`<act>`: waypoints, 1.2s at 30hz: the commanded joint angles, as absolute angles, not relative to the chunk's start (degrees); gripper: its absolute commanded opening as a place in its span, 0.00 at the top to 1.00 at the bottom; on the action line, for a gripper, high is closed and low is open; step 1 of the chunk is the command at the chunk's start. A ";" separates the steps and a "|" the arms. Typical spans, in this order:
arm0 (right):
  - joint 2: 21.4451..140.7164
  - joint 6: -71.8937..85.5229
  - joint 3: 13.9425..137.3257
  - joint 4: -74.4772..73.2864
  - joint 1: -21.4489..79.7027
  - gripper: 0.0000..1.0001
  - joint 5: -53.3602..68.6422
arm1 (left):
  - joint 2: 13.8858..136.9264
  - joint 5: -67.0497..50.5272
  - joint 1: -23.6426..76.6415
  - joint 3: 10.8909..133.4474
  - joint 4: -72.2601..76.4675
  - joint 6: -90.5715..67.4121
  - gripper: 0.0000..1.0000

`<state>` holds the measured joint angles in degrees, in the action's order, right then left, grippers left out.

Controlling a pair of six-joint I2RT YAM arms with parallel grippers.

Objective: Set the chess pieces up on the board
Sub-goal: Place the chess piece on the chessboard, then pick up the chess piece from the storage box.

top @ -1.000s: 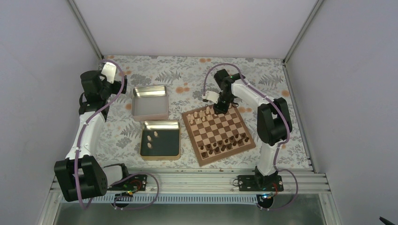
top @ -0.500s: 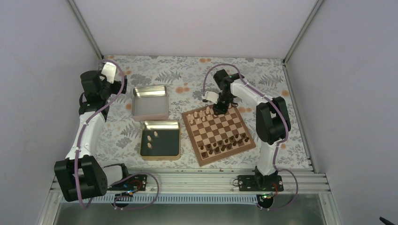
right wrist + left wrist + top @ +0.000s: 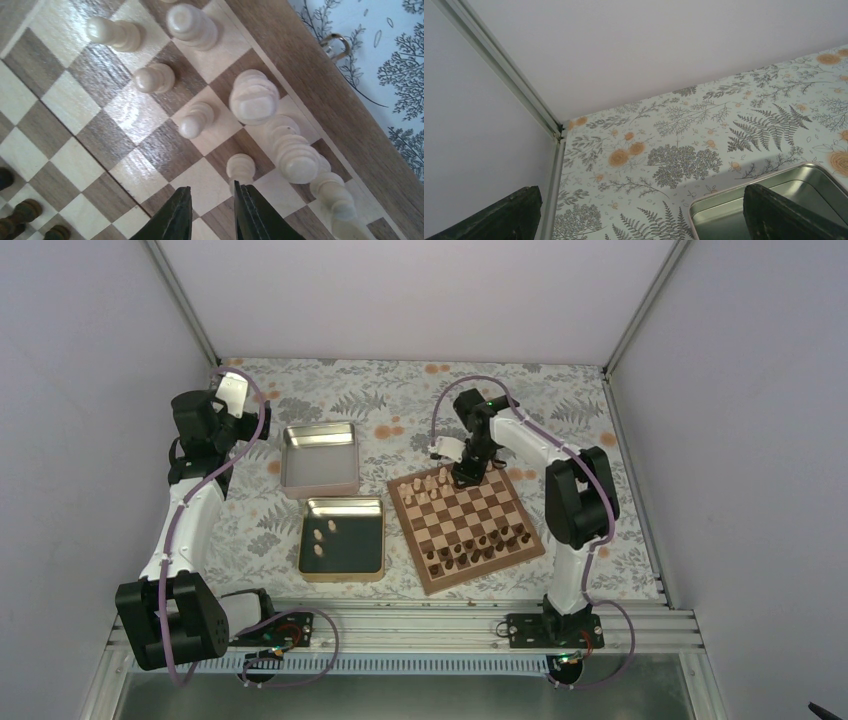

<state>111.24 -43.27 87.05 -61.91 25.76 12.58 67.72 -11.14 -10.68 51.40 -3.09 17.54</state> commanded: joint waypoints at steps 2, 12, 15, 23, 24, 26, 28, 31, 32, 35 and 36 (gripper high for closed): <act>106.28 -43.13 90.37 -65.79 29.83 0.75 15.34 | 67.23 -12.11 -10.99 51.76 -2.73 17.75 0.00; 111.32 -44.82 109.48 -67.59 49.02 0.69 22.53 | 66.60 -12.26 -10.99 51.83 -2.90 17.75 0.00; 116.38 -43.09 114.72 -64.00 54.11 0.69 19.08 | 66.41 -11.89 -10.96 51.77 -2.90 17.82 0.00; 126.97 -41.94 118.51 -57.76 62.58 0.70 13.65 | 65.78 -10.87 -10.96 51.68 -2.57 18.03 0.00; 127.80 -41.52 118.40 -56.79 63.45 0.70 13.62 | 65.94 -10.55 -10.98 51.68 -2.53 18.06 0.00; 129.17 -40.95 118.43 -55.34 64.52 0.70 13.66 | 66.16 -10.53 -10.96 51.68 -2.43 17.94 0.00; 130.38 -40.79 118.56 -54.68 65.54 0.69 13.08 | 66.10 -10.85 -10.99 51.53 -2.46 17.93 0.00; 131.95 -40.81 118.99 -54.02 66.71 0.68 11.24 | 66.07 -10.90 -10.98 51.50 -2.37 17.93 0.00; 132.39 -40.97 119.43 -53.93 67.05 0.68 10.71 | 65.96 -10.90 -10.99 51.46 -2.33 17.93 0.00; 133.49 -40.96 120.86 -53.87 67.73 0.67 10.42 | 65.92 -10.86 -10.99 51.33 -2.28 18.06 0.00; 133.88 -41.02 121.39 -54.04 67.95 0.66 10.38 | 65.87 -10.83 -10.99 51.33 -2.28 18.02 0.00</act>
